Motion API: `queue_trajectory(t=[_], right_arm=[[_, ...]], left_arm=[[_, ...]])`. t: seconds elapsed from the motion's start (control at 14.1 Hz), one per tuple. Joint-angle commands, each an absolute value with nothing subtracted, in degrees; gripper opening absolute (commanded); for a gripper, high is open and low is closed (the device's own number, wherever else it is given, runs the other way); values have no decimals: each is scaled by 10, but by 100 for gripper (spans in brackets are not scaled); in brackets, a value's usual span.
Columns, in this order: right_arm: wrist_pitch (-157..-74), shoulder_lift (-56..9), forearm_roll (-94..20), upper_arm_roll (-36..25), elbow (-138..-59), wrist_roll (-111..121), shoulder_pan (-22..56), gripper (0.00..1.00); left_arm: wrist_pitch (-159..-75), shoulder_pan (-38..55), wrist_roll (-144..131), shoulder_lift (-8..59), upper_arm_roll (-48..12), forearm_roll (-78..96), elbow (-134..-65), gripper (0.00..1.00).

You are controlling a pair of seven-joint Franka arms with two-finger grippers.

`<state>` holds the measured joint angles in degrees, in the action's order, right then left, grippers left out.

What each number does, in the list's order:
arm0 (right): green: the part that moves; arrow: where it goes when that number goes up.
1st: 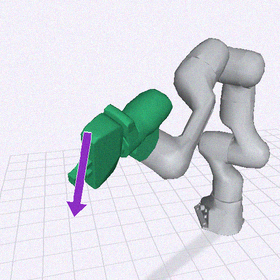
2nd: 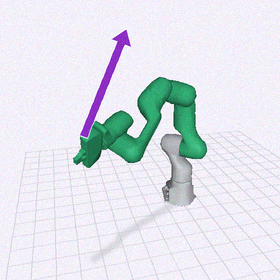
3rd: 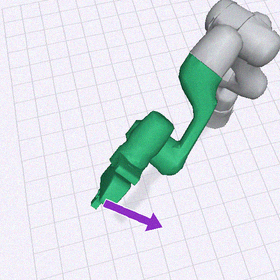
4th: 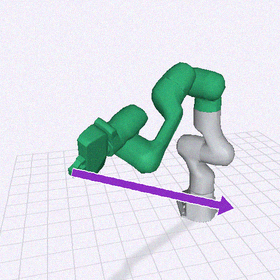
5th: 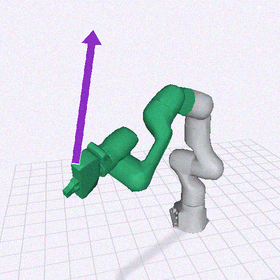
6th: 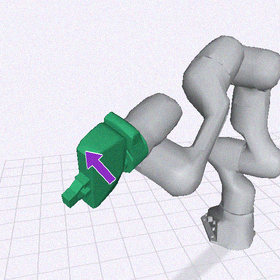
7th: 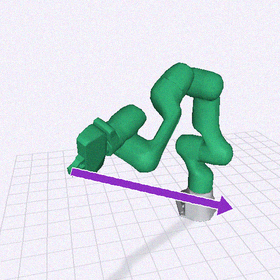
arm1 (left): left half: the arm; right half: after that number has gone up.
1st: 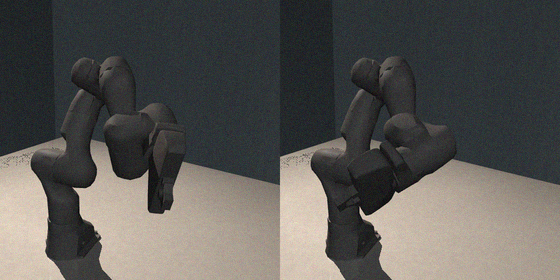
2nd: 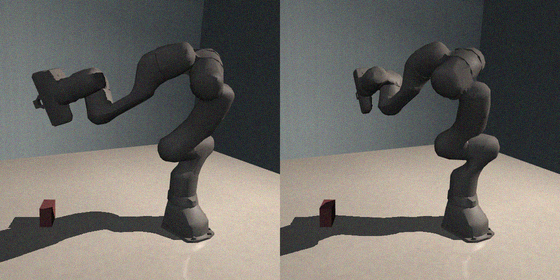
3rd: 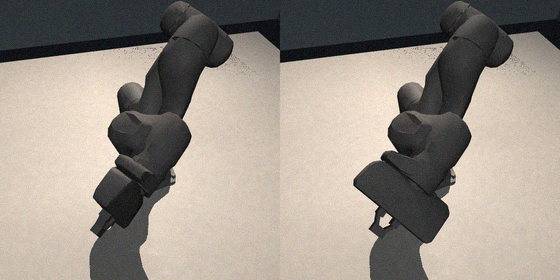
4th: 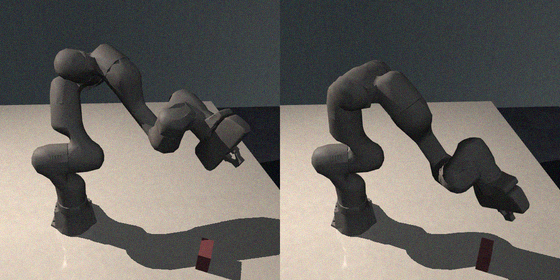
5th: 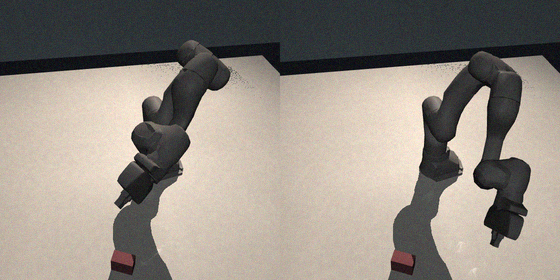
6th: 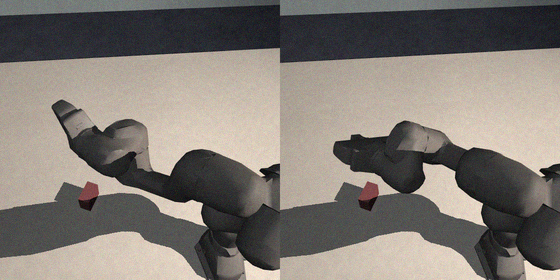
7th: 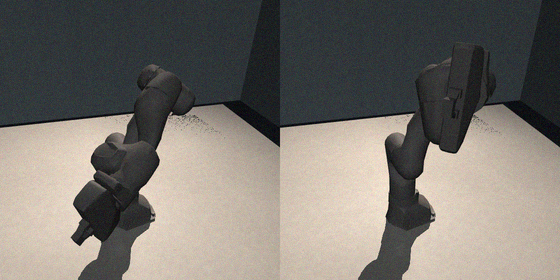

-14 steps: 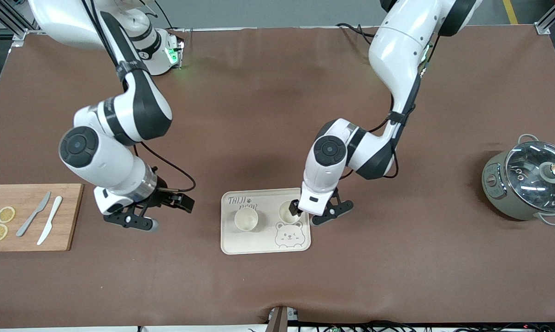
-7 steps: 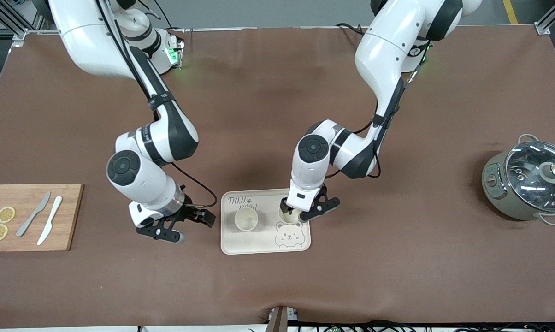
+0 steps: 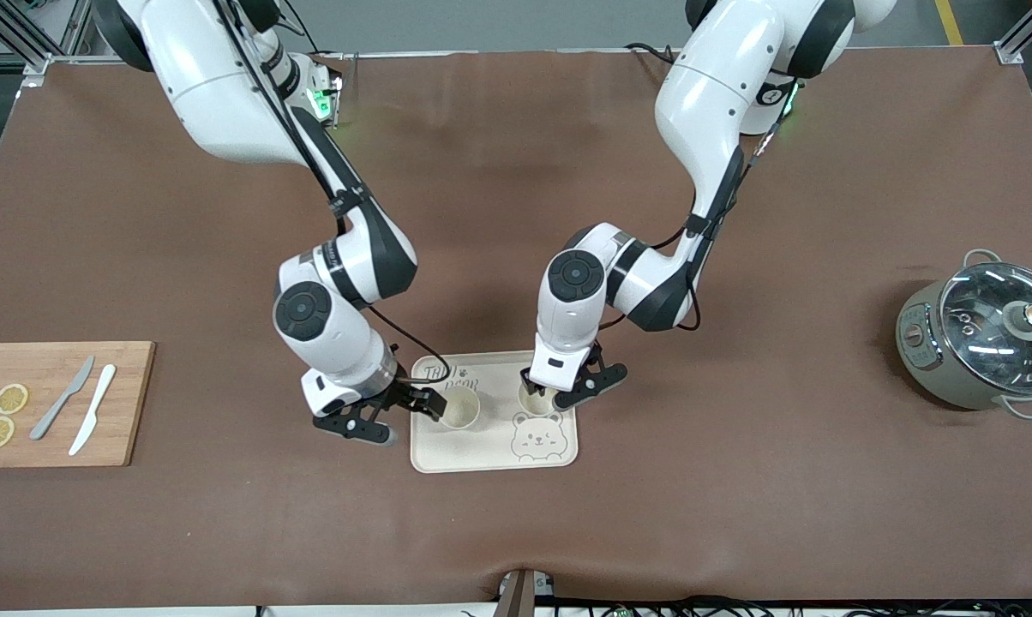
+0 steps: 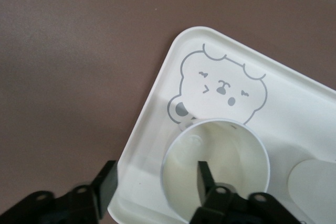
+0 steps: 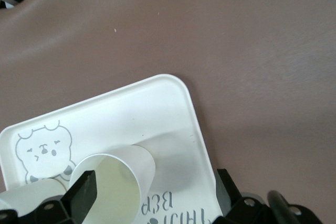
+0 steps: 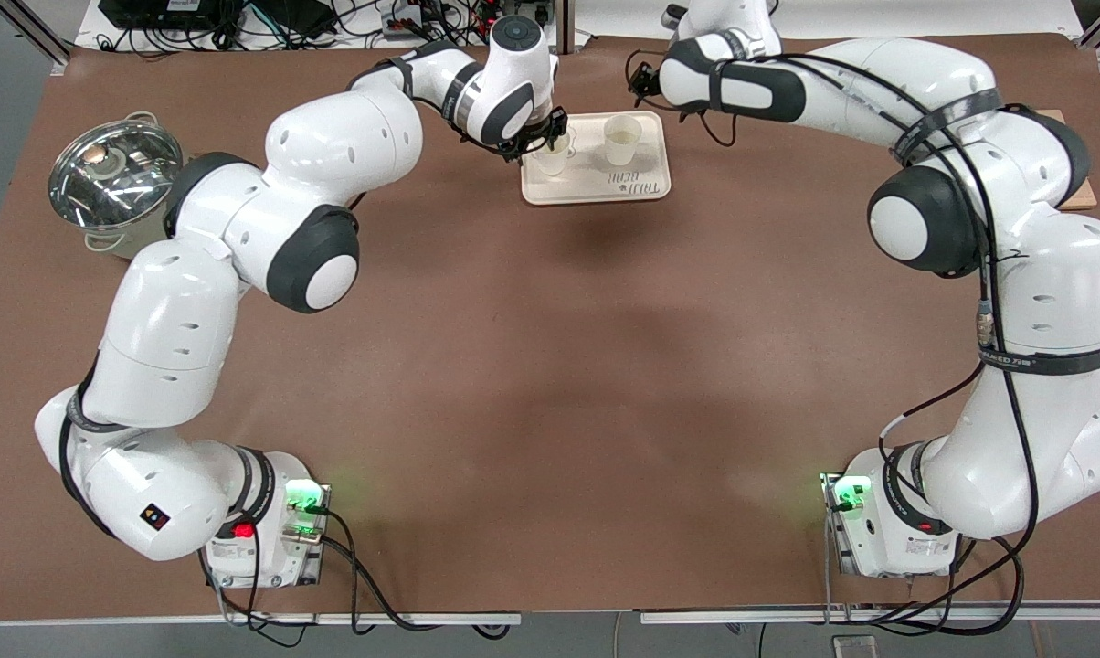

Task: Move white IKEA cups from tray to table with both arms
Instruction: 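Close the right gripper and the left gripper on the white cups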

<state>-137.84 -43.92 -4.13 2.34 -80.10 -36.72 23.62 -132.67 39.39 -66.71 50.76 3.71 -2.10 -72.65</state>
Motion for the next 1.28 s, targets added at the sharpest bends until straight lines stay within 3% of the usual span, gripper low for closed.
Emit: queue_trajectory(t=[0.0,0.85,0.92,1.21], right_arm=[[-1396,-475,-19,17,-777,-383,247,100],[-1441,-515,-18,6,-771,-400,267,100],[-1441,-515,-18,7,-771,-399,266,93],[-1440,-518,-18,7,-771,-398,261,34]], left_arm=[[-1331,401,-686,513,46,-14,-715,2],[-1309,389,-679,486,51,-14,-715,0],[-1297,382,-678,478,51,-14,-715,0],[-1275,352,-660,454,53,-15,-717,0]])
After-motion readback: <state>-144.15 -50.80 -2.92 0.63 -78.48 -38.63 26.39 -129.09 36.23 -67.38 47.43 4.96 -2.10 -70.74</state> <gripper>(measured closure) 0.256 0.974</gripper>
